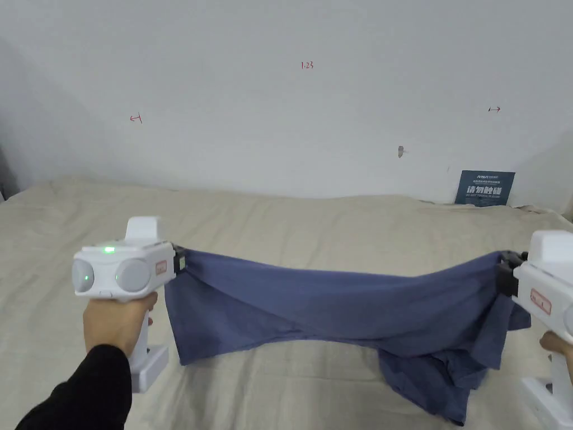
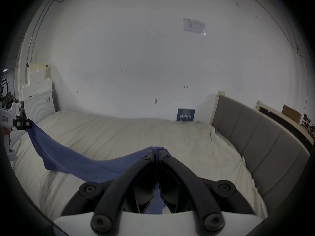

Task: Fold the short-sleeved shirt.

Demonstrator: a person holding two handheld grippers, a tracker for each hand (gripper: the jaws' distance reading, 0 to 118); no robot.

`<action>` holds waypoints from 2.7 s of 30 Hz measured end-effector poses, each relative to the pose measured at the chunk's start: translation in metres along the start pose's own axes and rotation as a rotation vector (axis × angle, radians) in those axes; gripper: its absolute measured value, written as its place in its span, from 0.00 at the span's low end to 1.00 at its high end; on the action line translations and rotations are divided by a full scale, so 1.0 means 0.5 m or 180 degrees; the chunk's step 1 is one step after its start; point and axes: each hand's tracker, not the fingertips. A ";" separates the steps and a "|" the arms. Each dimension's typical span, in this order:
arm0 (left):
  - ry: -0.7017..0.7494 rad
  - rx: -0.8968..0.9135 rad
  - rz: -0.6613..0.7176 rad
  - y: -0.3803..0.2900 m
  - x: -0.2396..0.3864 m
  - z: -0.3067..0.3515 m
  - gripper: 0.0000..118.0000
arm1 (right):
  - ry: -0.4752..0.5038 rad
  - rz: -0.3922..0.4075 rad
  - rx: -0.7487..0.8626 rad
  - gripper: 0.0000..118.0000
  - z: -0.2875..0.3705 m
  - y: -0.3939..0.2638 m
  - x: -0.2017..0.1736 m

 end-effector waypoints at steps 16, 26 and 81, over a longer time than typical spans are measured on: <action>-0.0089 -0.0700 0.0199 -0.384 -0.076 0.214 0.01 | 0.0206 -0.0411 -0.0647 0.01 0.284 -0.350 0.004; -0.0017 -0.0917 0.0220 -0.532 -0.118 0.394 0.01 | 0.0281 -0.0580 -0.0806 0.01 0.503 -0.478 0.003; -0.0165 0.0341 0.0120 -0.447 -0.058 0.595 0.00 | -0.0109 -0.0230 0.0256 0.00 0.634 -0.302 -0.128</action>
